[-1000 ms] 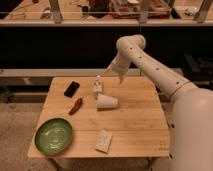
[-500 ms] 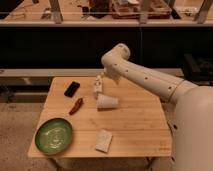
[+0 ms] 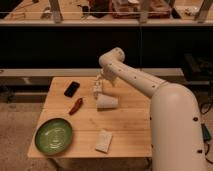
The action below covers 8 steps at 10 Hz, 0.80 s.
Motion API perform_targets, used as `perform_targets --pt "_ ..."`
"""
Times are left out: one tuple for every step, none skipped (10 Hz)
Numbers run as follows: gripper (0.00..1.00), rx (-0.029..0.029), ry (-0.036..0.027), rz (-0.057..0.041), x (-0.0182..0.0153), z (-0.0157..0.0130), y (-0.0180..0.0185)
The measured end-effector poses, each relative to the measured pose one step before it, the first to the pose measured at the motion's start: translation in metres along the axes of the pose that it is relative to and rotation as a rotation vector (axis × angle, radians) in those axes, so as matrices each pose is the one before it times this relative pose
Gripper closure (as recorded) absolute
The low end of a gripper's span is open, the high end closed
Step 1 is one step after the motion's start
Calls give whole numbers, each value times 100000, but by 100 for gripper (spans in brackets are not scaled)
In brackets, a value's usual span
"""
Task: Place the bottle in the ceramic bowl
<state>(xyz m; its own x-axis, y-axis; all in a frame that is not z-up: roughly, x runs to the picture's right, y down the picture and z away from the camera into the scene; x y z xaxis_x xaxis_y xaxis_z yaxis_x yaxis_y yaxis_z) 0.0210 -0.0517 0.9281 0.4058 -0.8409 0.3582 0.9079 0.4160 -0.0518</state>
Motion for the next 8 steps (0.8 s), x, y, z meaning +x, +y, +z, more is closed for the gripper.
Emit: perform_targets --pt "35 1167 2453 -4363 150 233 -70" --pt "35 1600 5018 -8898 180 -134 -656" --pt "35 1322 3811 -6314 242 -446 -724" --pt "35 1438 3826 -5862 522 -696 -537" --pt "35 2719 5121 -8836 1139 -1318 -795" --pt "35 2279 3235 -6142 963 -819 -515" --pt "35 2525 935 -5067 881 -425 -770" --pt "35 1289 -1801 -2929 625 -24 -701"
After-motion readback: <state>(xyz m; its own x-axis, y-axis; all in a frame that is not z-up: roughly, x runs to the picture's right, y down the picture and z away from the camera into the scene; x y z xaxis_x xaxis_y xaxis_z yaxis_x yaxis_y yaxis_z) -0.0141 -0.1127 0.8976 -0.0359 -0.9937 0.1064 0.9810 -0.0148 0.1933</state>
